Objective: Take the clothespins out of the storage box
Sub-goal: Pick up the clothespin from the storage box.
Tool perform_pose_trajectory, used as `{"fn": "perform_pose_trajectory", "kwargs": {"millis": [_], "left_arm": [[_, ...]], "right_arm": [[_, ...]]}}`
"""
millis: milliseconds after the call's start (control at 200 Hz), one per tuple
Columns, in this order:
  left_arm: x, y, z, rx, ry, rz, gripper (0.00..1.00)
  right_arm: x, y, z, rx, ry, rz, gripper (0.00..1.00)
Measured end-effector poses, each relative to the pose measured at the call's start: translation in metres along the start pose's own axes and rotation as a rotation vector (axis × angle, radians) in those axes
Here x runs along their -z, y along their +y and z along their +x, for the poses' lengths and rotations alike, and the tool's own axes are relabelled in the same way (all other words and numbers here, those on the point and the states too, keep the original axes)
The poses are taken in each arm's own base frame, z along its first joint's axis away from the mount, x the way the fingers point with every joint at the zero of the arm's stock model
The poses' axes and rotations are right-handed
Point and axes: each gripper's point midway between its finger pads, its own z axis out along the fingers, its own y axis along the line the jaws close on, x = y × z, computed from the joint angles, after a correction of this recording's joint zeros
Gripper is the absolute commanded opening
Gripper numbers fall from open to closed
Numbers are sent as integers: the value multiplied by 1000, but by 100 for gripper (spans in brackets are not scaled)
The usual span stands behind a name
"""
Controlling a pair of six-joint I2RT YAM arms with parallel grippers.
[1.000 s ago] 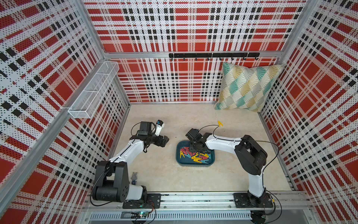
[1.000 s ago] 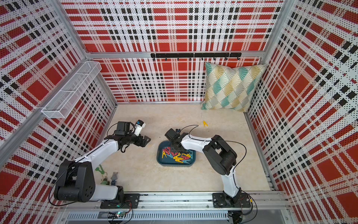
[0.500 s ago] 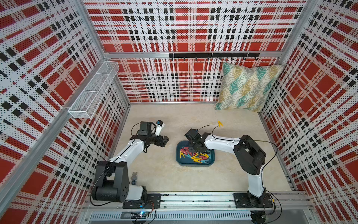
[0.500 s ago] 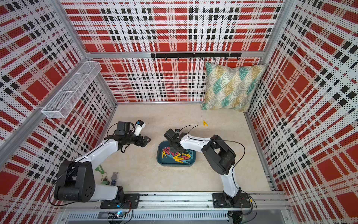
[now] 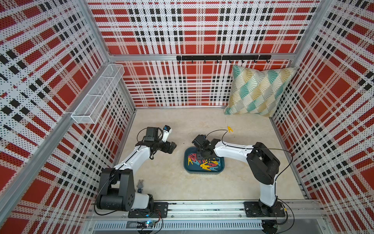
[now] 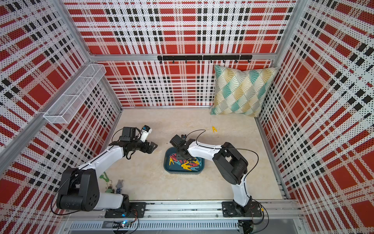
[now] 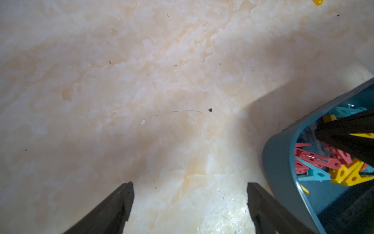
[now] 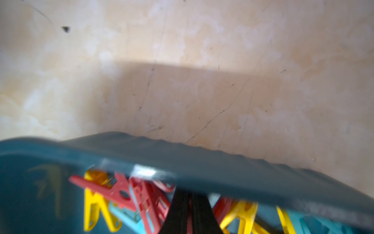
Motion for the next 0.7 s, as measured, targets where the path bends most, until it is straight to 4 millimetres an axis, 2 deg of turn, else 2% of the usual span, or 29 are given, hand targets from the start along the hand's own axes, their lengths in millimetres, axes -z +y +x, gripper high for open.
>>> {"fn": "perform_pose_trajectory", "kwargs": {"millis": [256,451,546,701], "left_arm": [[0,0,0,0,0,0,93],[0,0,0,0,0,0,93],[0,0,0,0,1,-1,93],[0,0,0,0,0,-1,93]], "right_arm": [[62,15,-29,9,-119,-107,1],[102,9,-52,23,-197,-138,0],[112,-14,-69,-3,-216,-133,0],[112,-87,-105,-87,-229,-62,0]]}}
